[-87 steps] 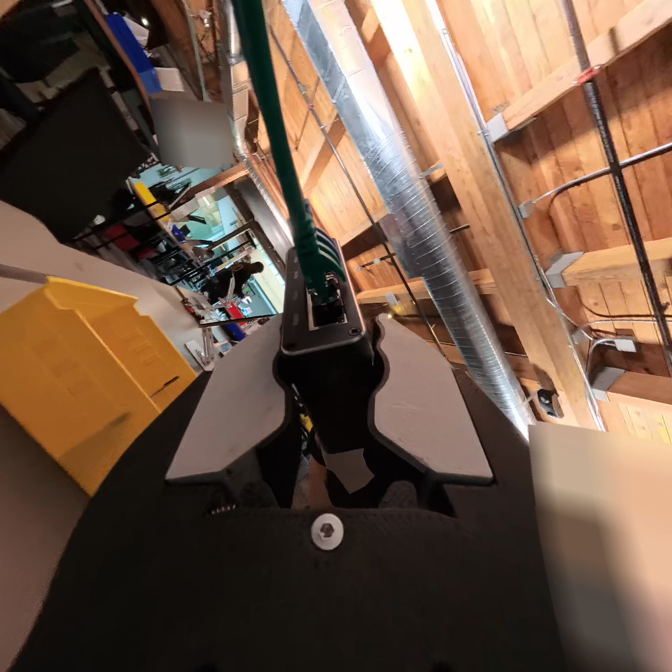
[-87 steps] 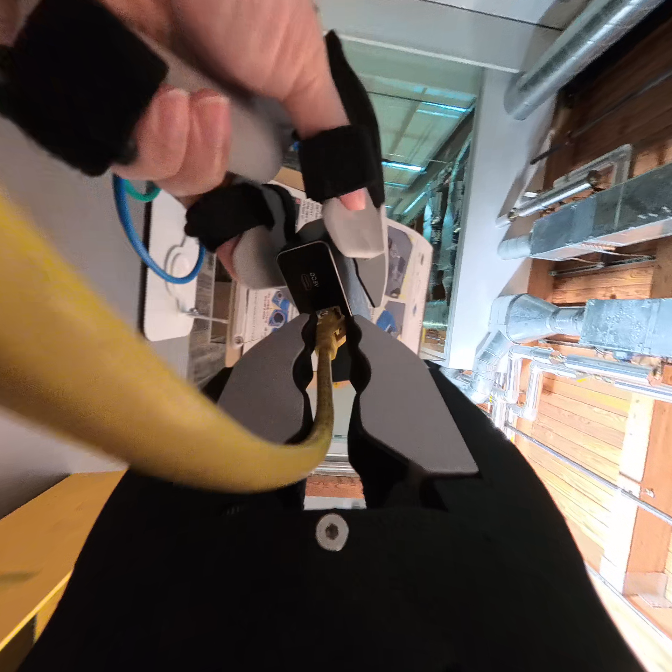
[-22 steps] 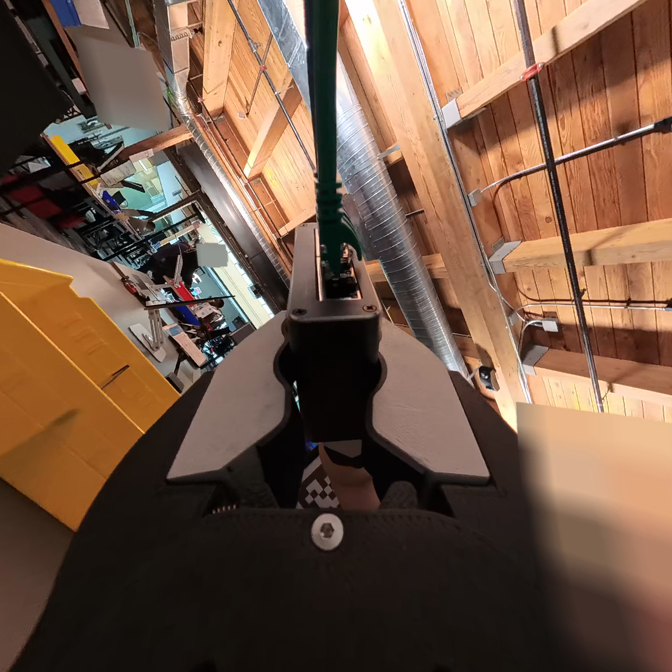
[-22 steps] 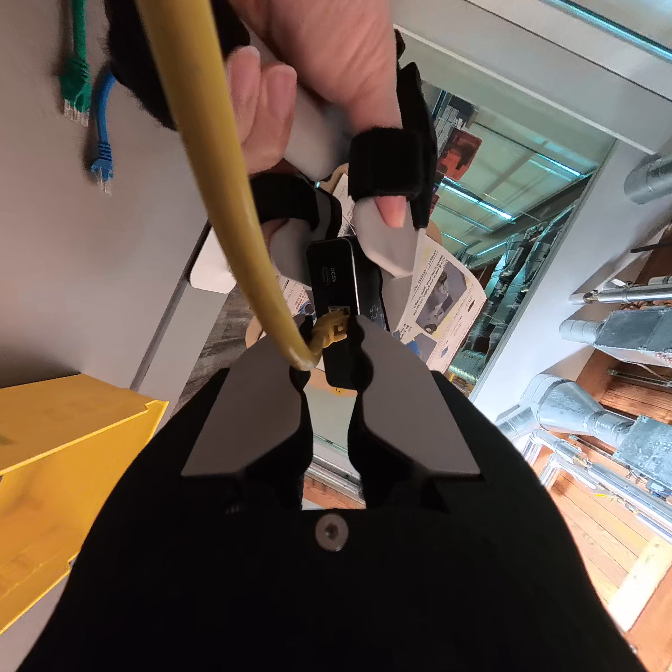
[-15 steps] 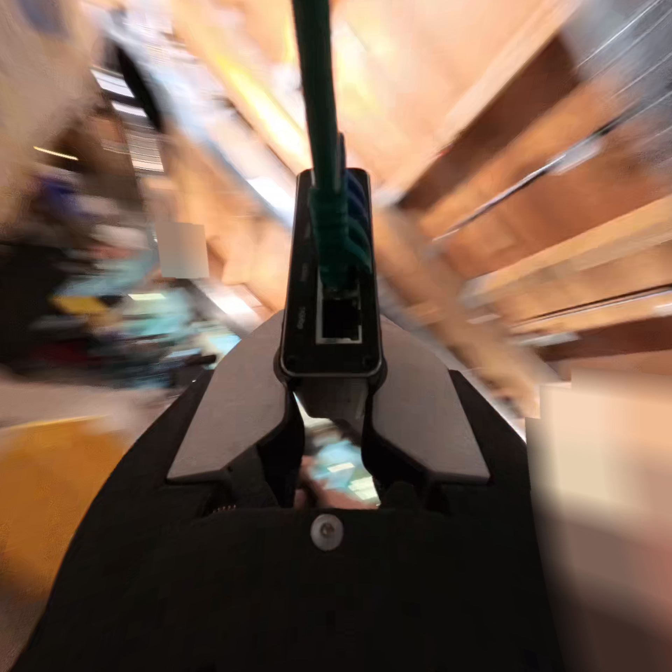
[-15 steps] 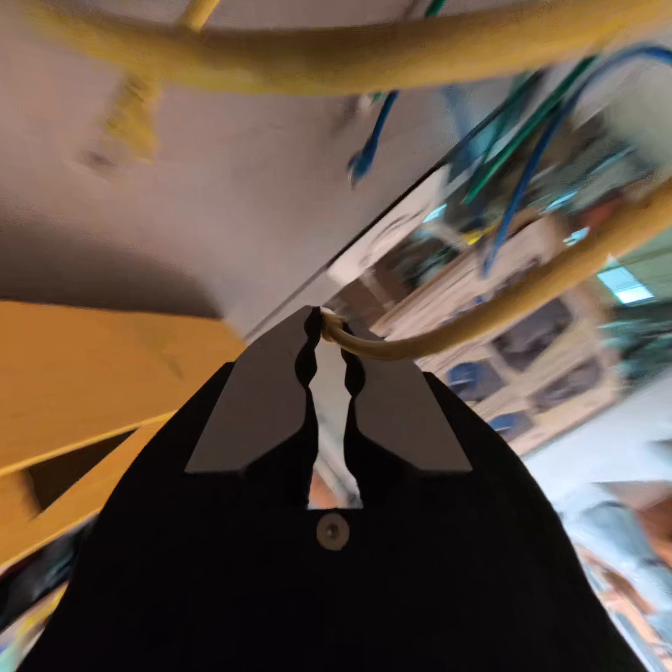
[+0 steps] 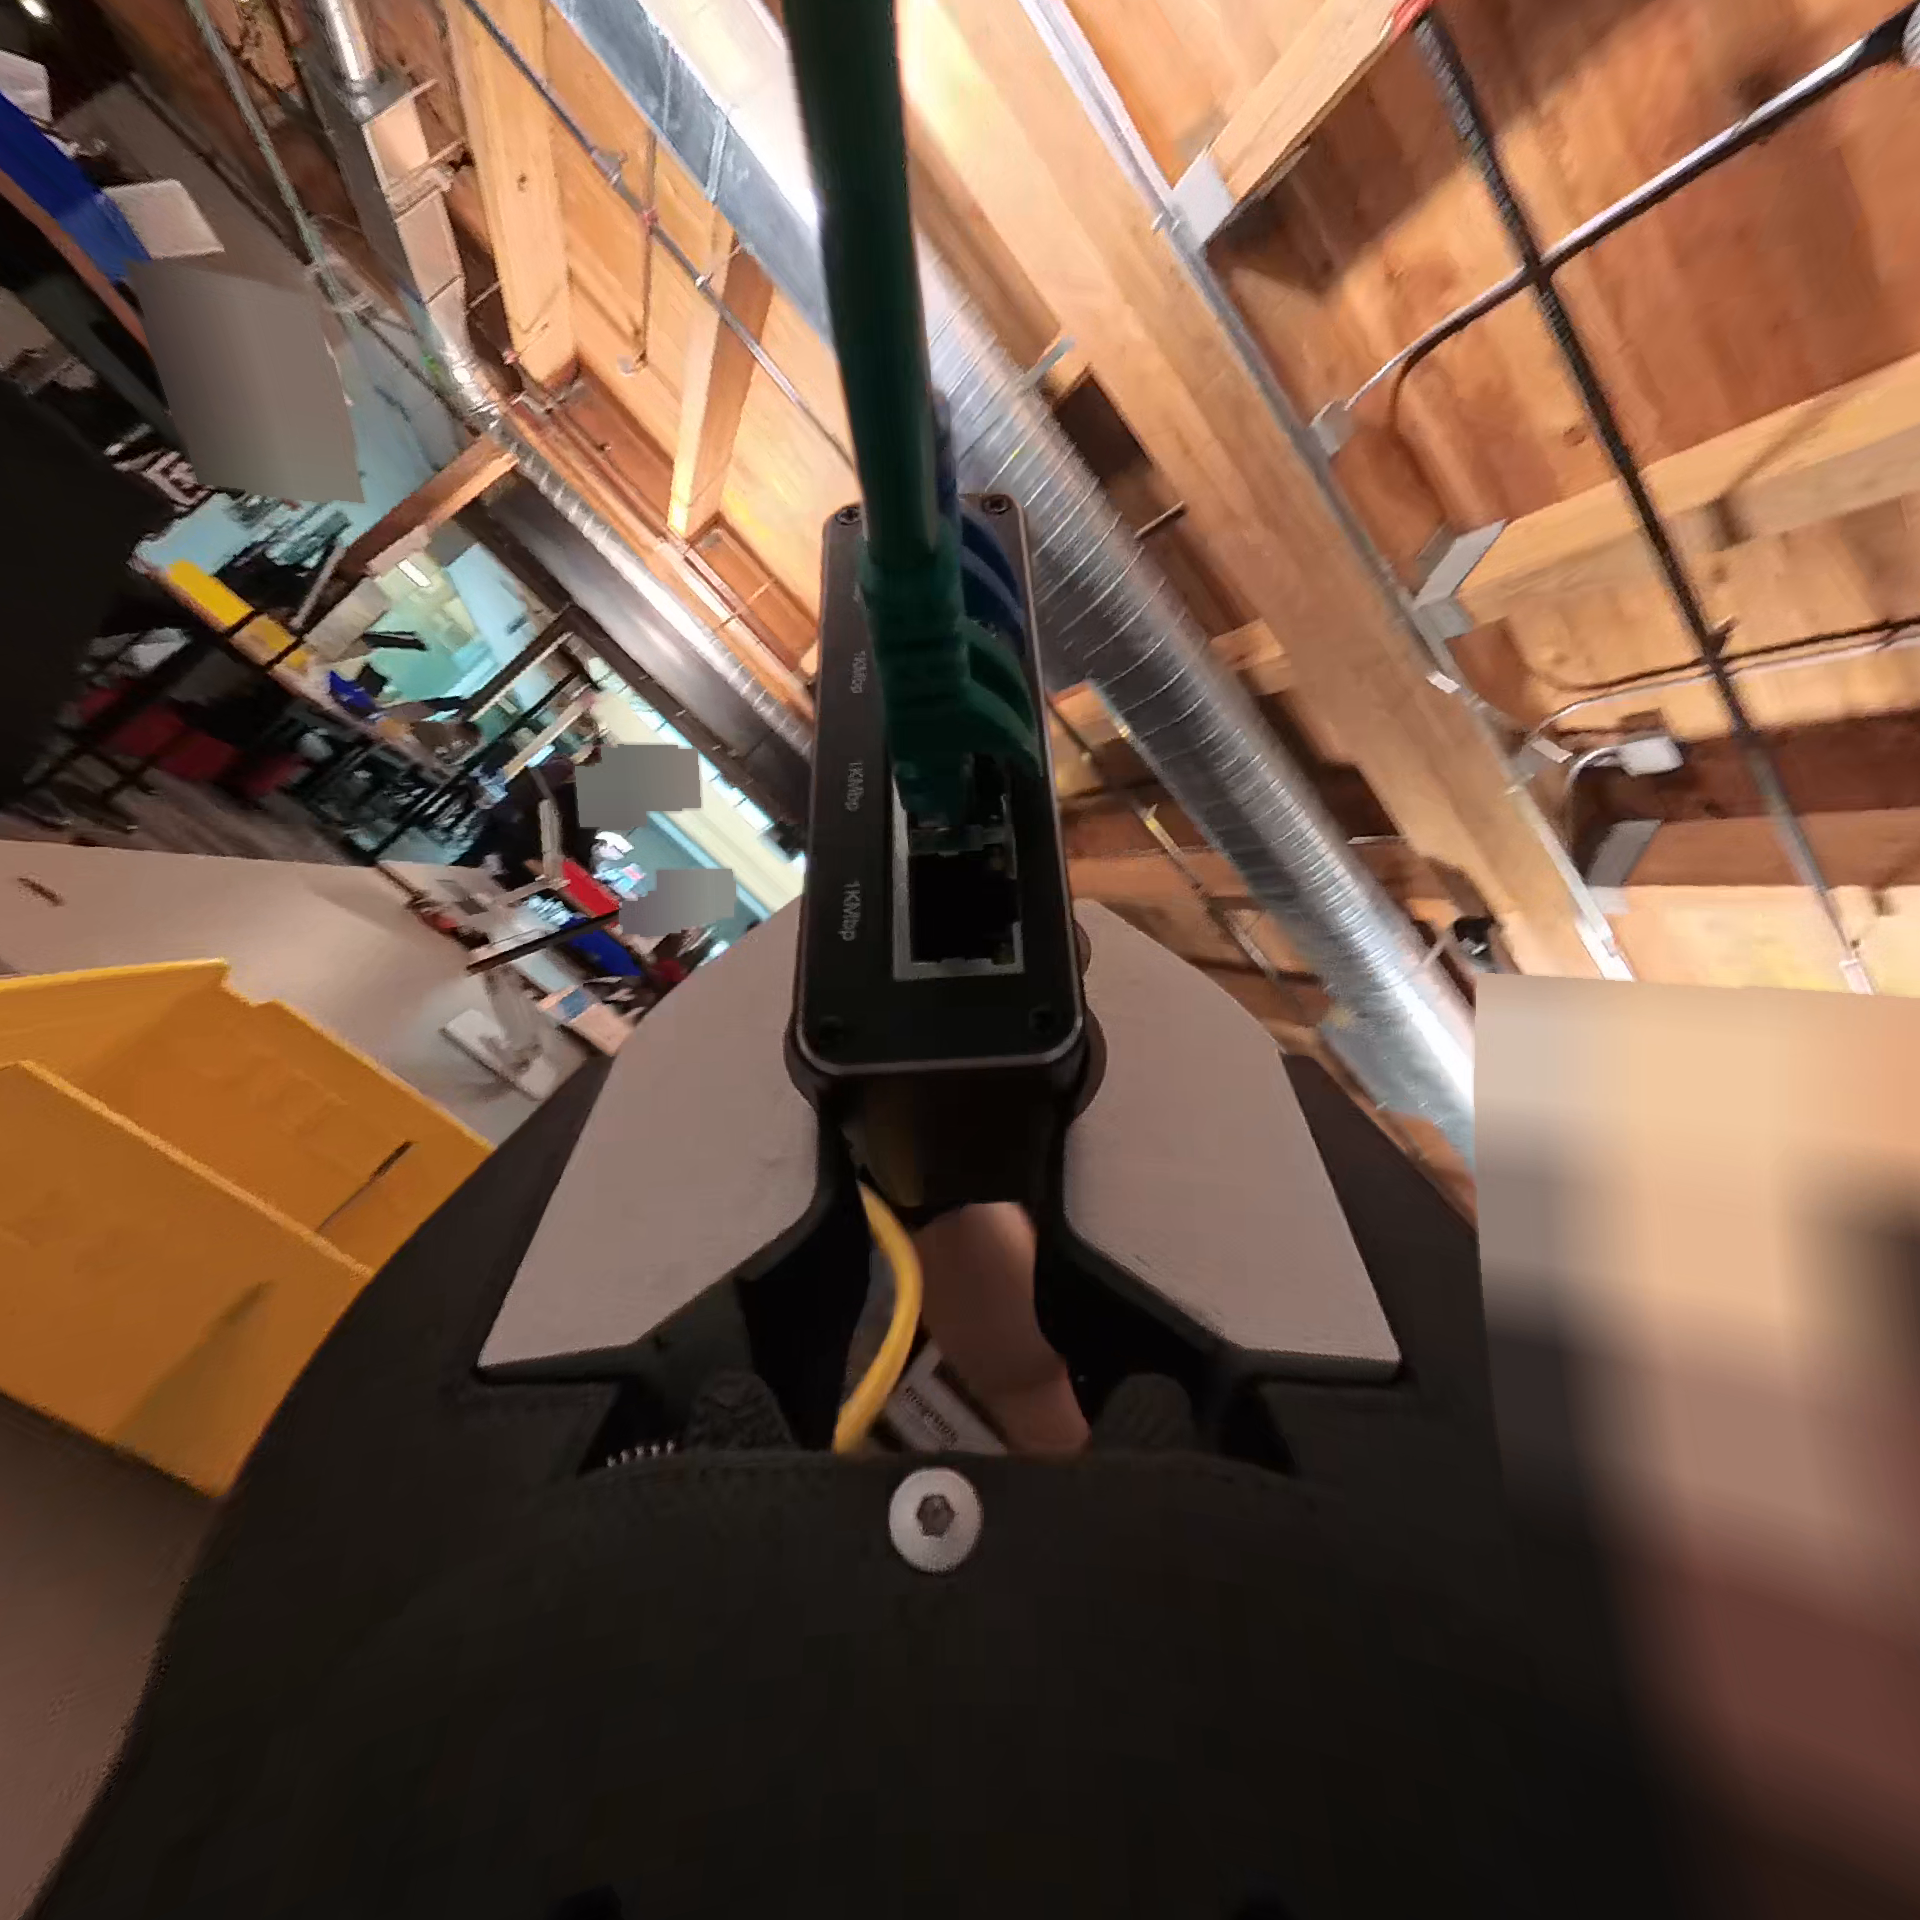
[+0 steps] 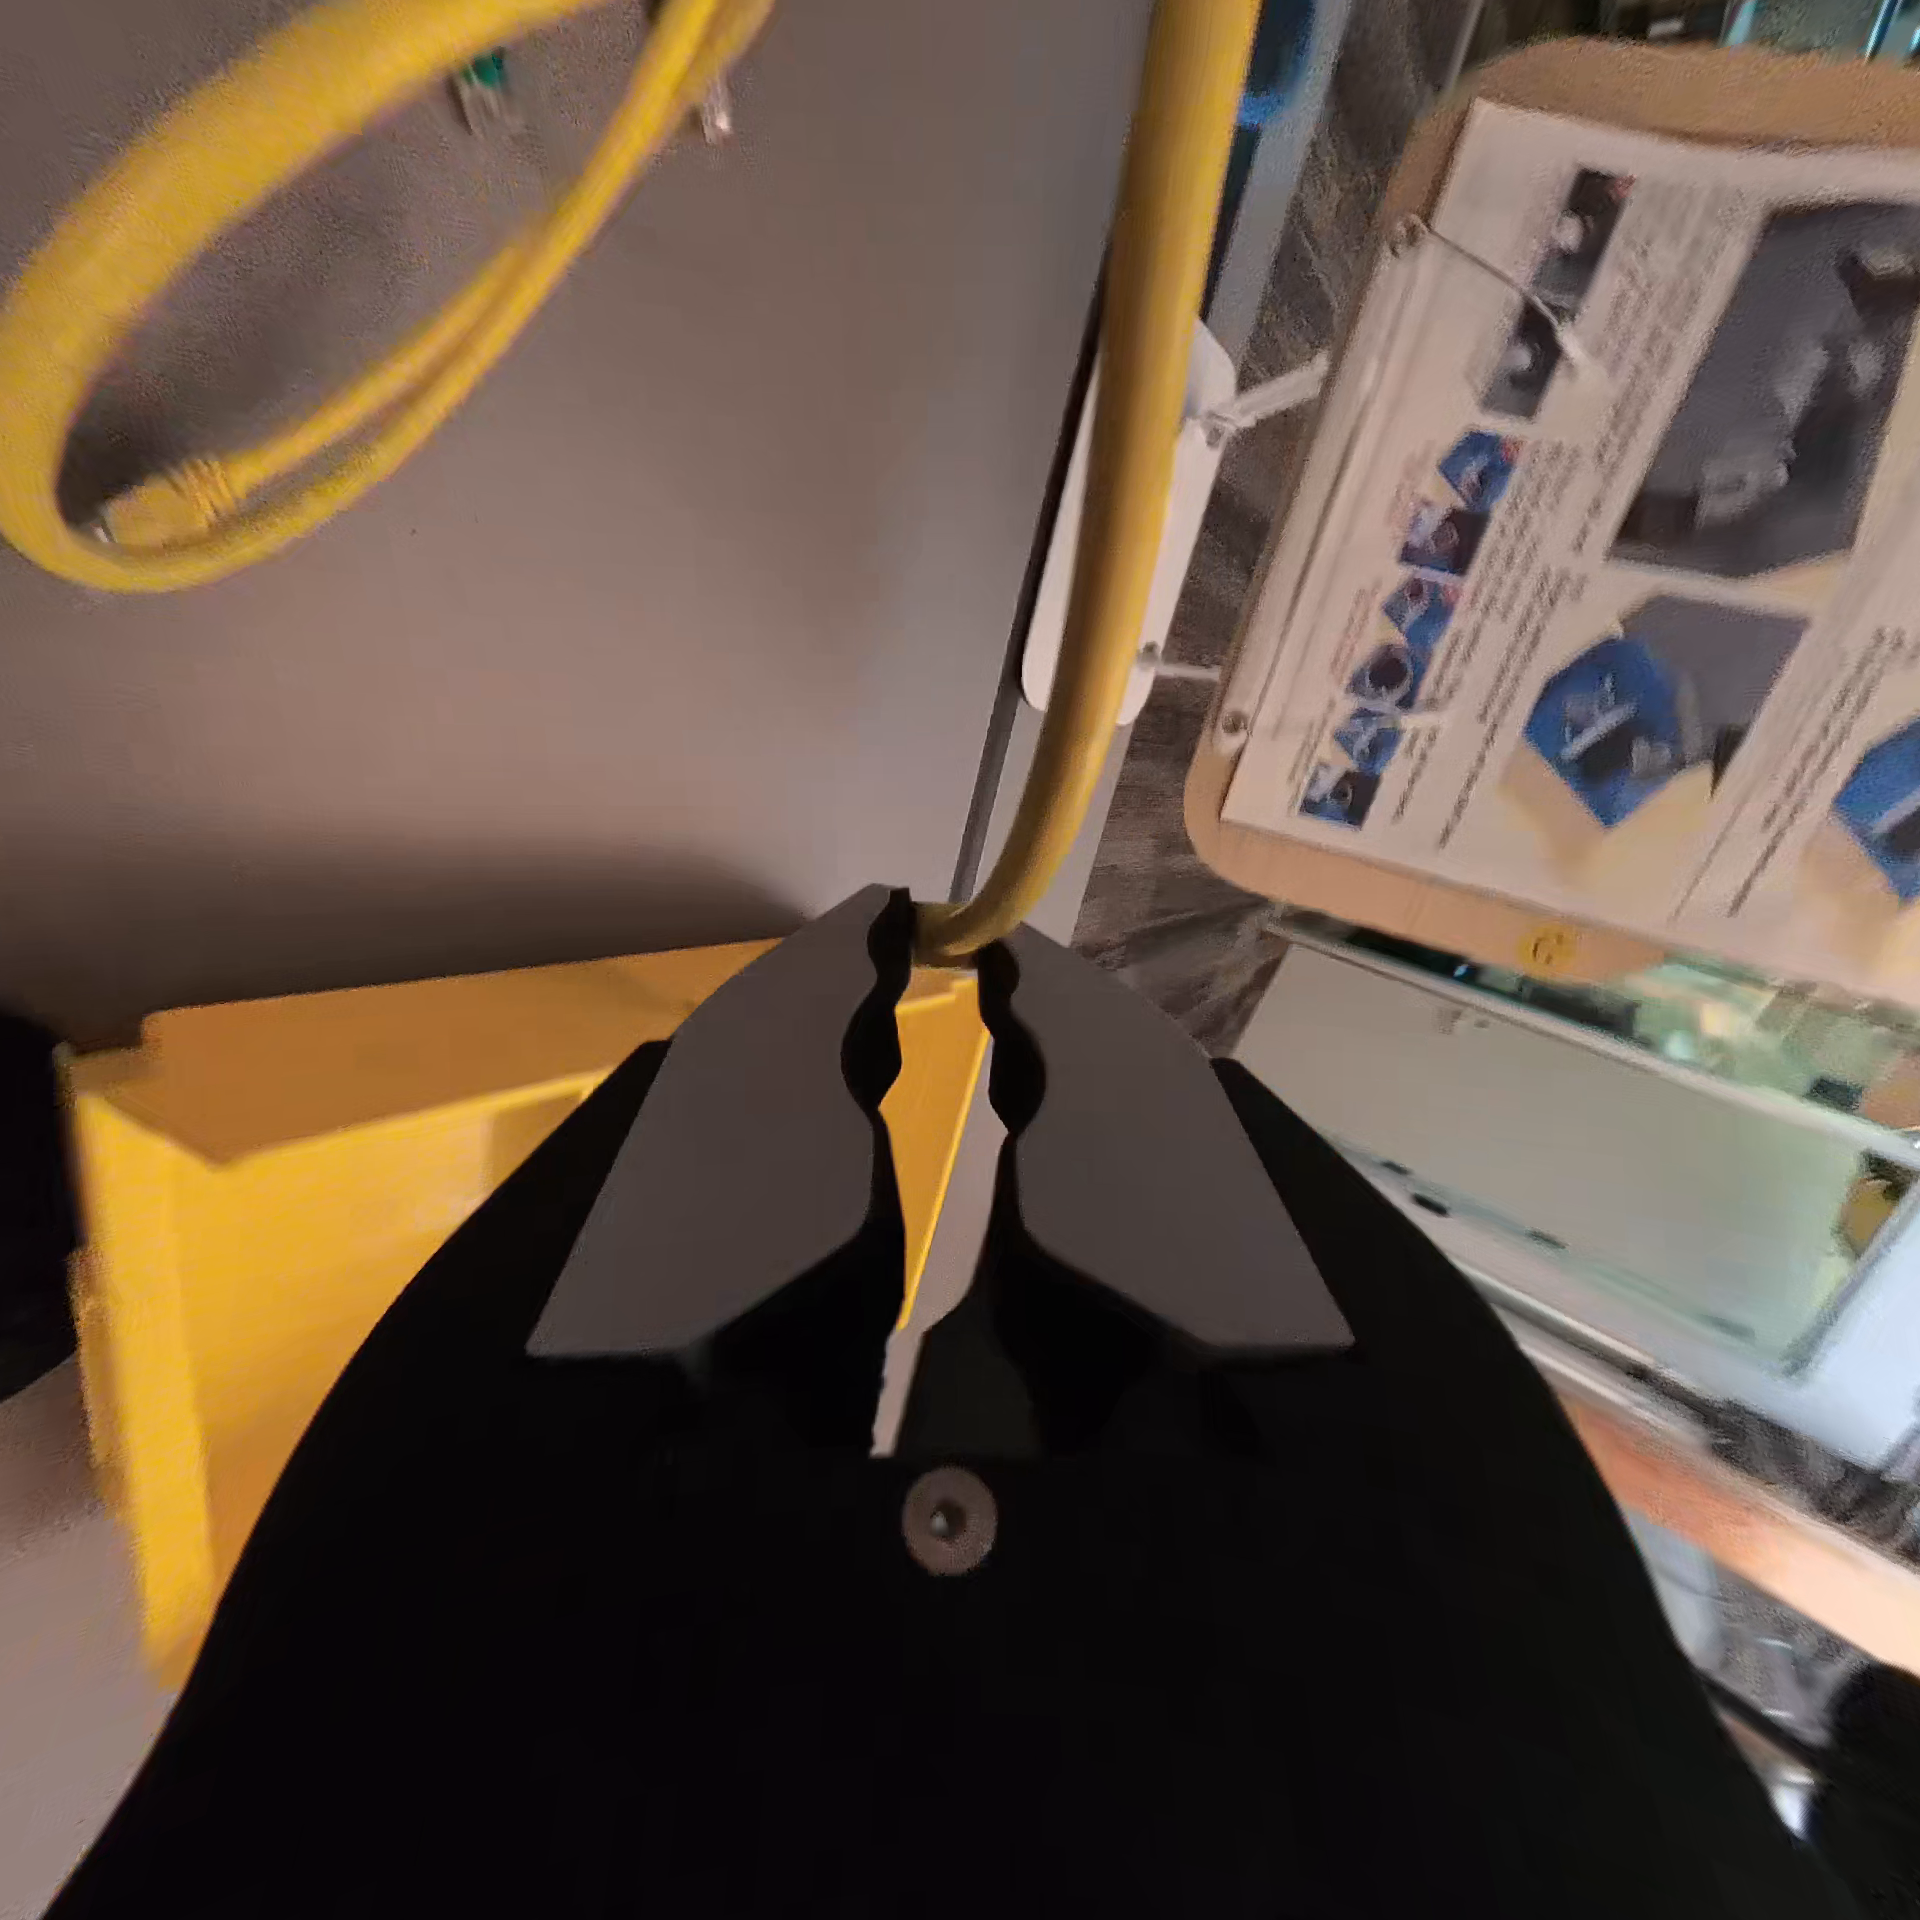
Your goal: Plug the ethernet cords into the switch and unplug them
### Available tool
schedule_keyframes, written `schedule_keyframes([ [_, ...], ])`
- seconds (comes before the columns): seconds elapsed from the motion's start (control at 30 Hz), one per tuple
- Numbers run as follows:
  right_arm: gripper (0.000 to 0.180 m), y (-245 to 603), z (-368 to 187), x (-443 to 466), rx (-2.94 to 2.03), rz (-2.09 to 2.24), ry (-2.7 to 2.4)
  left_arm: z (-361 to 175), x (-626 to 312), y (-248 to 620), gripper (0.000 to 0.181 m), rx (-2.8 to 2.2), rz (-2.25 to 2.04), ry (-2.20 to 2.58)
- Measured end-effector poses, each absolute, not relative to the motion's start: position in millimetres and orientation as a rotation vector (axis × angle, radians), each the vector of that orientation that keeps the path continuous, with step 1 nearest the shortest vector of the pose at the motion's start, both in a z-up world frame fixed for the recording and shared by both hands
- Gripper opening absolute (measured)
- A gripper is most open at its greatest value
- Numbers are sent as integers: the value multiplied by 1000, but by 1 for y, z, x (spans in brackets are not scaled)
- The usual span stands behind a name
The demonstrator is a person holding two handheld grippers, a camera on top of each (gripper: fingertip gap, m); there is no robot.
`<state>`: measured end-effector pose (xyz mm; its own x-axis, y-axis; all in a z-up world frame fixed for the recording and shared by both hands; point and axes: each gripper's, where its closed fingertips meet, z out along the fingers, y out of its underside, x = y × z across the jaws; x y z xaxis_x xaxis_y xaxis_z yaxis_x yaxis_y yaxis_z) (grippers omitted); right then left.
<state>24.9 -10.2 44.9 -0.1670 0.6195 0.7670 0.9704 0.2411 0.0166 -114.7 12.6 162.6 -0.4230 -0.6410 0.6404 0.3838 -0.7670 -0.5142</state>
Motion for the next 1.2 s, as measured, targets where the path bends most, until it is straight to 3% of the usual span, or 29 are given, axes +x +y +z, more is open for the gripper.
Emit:
schedule_keyframes([
  [0.27,13,-31,167,126,-1693,-598,-1527,165,-102,-4,36,-1193,-2154,512],
  [0.4,13,-42,182,190,-1861,-701,-1462,167,-97,-11,36,-1192,-2165,535],
  [0.7,14,-47,65,276,-2223,-905,-1560,168,-92,-19,36,-1193,-2172,572],
  [0.97,13,-38,-51,260,-2386,-795,-1707,168,-88,-22,36,-1193,-2186,587],
  [1.2,14,-43,-114,243,-2517,-530,-1644,169,-90,-22,36,-1184,-2192,584],
])
